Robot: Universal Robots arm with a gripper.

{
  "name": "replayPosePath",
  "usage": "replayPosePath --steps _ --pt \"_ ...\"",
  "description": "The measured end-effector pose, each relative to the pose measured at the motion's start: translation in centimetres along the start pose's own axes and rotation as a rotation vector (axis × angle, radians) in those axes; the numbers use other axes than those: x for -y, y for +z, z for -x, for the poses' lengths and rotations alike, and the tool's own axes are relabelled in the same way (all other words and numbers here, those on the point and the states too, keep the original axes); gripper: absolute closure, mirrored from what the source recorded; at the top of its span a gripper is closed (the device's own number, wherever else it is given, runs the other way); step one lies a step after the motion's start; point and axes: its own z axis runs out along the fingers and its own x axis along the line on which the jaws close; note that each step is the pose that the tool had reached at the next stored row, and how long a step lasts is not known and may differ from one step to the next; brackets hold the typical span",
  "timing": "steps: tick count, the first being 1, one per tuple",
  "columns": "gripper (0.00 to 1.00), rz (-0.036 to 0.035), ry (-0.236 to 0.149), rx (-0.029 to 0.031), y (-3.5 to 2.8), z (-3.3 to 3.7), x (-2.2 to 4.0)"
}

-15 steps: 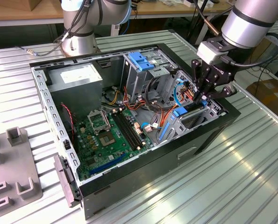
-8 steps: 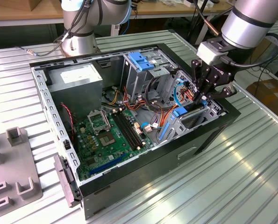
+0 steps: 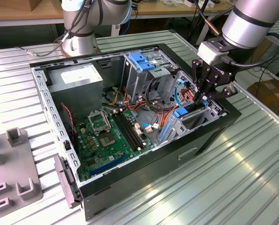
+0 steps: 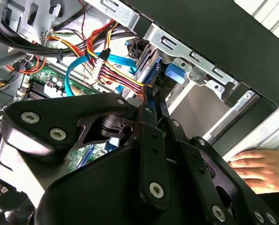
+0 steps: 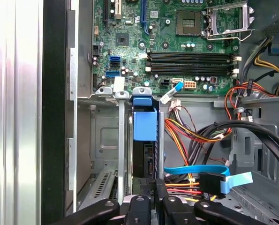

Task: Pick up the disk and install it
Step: 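Insert the first disk wire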

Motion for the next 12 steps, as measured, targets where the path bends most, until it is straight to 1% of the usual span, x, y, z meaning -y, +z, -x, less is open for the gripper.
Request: replayPosePath --steps 3,8,12 --pt "0.84 -0.0001 0.016 -0.0001 0.00 0.01 0.04" --pt "0.84 -0.0001 0.018 -0.0002 0.03 0.01 0.04" --pt "0.84 -0.0001 0.018 0.0011 0.19 0.00 0.05"
